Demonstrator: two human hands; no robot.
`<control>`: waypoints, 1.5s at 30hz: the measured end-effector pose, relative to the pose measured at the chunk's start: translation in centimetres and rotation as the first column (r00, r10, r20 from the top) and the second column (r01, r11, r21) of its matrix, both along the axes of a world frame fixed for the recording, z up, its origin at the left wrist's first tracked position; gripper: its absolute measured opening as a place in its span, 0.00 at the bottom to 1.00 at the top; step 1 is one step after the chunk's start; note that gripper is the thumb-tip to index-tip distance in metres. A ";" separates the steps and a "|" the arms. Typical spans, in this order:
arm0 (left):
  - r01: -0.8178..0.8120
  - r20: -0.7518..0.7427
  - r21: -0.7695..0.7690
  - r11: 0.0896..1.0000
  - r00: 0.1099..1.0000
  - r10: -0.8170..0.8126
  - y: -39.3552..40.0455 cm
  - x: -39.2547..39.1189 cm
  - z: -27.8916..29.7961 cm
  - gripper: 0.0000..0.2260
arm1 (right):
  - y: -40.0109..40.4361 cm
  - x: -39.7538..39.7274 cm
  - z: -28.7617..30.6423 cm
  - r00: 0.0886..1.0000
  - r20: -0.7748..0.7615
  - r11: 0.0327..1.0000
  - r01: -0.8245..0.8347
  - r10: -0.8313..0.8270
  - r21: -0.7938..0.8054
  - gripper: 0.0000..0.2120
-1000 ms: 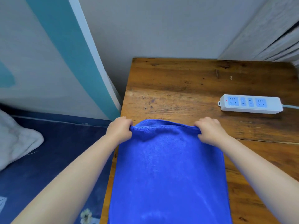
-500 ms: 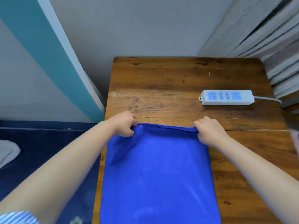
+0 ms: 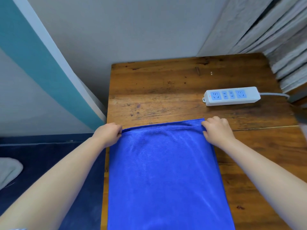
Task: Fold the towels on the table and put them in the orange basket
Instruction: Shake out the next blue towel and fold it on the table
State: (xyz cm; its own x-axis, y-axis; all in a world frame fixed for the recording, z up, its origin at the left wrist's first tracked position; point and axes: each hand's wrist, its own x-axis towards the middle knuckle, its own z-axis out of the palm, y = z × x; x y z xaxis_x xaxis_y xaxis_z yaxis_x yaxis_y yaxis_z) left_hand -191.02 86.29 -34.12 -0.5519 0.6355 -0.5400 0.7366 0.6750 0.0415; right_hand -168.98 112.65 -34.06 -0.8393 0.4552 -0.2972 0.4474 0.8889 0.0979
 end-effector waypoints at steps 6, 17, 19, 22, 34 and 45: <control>-0.084 -0.032 0.087 0.993 0.996 0.087 -1.2 -0.3 -0.3 0.07 | 0.3 -0.3 0.3 0.973 -0.192 0.983 0.097 -0.126 -0.155 0.10; -0.053 -0.144 0.046 0.998 0.988 0.059 -0.8 -0.3 -1.2 0.09 | 0.9 -3.0 -0.7 0.896 -0.233 0.907 0.307 -0.377 -0.289 0.08; -0.059 -0.153 0.050 0.997 0.986 0.066 -0.8 -0.4 -1.3 0.08 | 0.7 -3.1 -0.8 0.951 -0.165 0.942 0.214 -0.262 -0.258 0.11; -0.011 -0.205 0.048 0.999 0.979 0.021 -0.9 -0.5 -1.4 0.06 | 0.5 -3.4 -0.7 0.990 -0.089 0.980 0.090 -0.107 -0.175 0.16; 0.118 -0.255 0.017 0.993 0.961 -0.110 -2.1 -0.6 -1.7 0.10 | 1.1 -3.2 -0.6 0.977 0.012 0.975 -0.214 0.214 0.054 0.11; -0.021 -0.261 0.015 1.000 0.965 0.024 -1.1 0.0 -1.8 0.09 | 0.6 -3.8 -0.8 0.997 0.036 0.996 -0.070 0.068 0.060 0.12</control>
